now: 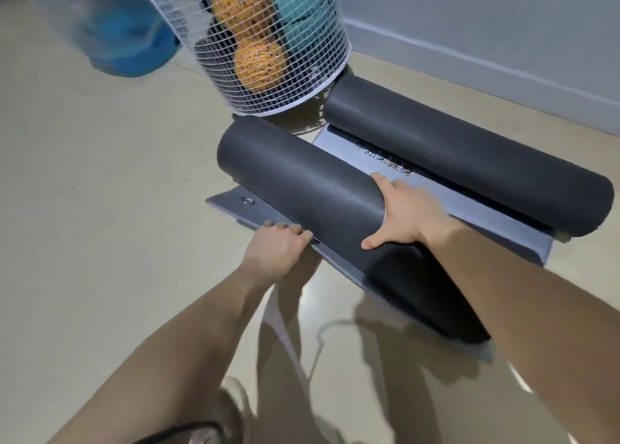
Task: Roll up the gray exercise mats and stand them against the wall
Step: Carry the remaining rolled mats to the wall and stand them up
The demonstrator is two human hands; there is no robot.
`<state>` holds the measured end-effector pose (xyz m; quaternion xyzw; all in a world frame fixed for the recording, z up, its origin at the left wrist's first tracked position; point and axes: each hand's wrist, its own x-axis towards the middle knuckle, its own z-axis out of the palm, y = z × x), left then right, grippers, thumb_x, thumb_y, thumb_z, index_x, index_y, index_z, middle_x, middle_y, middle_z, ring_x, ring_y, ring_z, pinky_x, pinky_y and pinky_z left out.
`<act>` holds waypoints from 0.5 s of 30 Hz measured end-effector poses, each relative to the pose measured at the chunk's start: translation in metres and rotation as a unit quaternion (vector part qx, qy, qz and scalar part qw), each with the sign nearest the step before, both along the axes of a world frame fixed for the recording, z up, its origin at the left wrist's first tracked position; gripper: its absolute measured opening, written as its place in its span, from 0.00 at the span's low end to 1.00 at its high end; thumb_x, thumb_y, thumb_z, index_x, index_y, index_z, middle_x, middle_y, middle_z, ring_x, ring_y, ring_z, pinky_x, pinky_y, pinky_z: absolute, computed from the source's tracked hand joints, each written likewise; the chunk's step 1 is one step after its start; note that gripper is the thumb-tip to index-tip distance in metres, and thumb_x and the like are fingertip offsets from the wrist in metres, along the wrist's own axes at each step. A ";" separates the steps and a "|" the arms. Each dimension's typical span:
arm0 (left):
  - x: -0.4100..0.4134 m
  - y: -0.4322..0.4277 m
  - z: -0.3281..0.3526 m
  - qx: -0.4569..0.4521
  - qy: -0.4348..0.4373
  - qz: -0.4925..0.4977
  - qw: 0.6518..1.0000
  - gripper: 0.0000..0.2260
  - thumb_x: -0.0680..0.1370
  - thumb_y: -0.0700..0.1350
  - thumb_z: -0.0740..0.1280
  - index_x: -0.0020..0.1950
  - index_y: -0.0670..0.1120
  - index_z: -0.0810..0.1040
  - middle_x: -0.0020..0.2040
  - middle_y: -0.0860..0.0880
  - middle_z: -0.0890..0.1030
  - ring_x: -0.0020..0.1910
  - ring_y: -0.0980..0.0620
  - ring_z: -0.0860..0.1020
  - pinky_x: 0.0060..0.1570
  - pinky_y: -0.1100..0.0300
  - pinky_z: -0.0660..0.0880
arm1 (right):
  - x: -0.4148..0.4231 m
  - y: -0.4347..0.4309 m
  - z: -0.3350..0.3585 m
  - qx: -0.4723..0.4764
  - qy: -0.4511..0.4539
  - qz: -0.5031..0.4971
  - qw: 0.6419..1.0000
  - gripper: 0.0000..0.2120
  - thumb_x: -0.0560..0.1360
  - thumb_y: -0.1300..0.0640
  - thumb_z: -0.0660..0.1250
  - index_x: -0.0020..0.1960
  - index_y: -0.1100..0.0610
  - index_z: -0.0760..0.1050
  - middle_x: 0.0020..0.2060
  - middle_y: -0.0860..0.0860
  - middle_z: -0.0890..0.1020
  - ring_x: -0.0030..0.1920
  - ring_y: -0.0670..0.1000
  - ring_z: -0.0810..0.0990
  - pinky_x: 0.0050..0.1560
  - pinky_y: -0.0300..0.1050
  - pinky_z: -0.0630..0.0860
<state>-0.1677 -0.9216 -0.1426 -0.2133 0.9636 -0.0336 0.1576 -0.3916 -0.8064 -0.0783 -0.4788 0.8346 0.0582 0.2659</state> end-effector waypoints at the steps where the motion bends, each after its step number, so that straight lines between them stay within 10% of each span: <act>1: 0.013 -0.007 0.012 0.000 -0.012 -0.002 1.000 0.17 0.82 0.40 0.60 0.68 0.54 0.74 0.58 0.49 0.80 0.58 0.42 0.78 0.57 0.51 0.68 | 0.018 -0.003 -0.001 0.000 -0.028 -0.007 1.000 0.63 0.53 0.29 0.78 0.78 0.45 0.50 0.64 0.54 0.75 0.60 0.62 0.79 0.56 0.55 0.78; 5: 0.086 -0.033 0.039 -0.070 0.025 0.004 0.997 0.11 0.76 0.36 0.68 0.55 0.48 0.81 0.45 0.46 0.79 0.52 0.41 0.78 0.66 0.37 0.67 | 0.083 -0.012 -0.017 -0.007 -0.221 -0.104 0.970 0.61 0.52 0.30 0.80 0.77 0.44 0.55 0.63 0.48 0.78 0.61 0.57 0.79 0.62 0.54 0.76; 8: 0.134 -0.049 0.056 -0.065 0.092 0.089 0.990 0.08 0.75 0.36 0.71 0.52 0.45 0.81 0.61 0.39 0.77 0.70 0.39 0.72 0.65 0.25 0.65 | 0.149 0.002 -0.039 -0.033 -0.371 -0.240 0.896 0.57 0.53 0.35 0.85 0.74 0.45 0.62 0.66 0.44 0.77 0.62 0.50 0.78 0.65 0.49 0.75; 11: 0.150 -0.048 0.054 0.001 0.106 0.215 0.971 0.08 0.81 0.38 0.64 0.57 0.48 0.79 0.81 0.41 0.58 0.81 0.37 0.55 0.66 0.32 0.69 | 0.221 0.007 -0.070 -0.078 -0.380 -0.332 0.860 0.70 0.42 0.22 0.80 0.77 0.43 0.57 0.73 0.43 0.73 0.70 0.49 0.75 0.69 0.54 0.74; 15: 0.174 -0.046 0.042 0.149 0.228 0.415 0.868 0.18 0.80 0.37 0.58 0.62 0.55 0.79 0.79 0.42 0.63 0.54 0.37 0.79 0.52 0.51 0.77 | 0.264 -0.008 -0.071 -0.099 -0.315 -0.356 0.874 0.71 0.45 0.21 0.75 0.79 0.47 0.52 0.75 0.49 0.70 0.72 0.57 0.73 0.69 0.59 0.73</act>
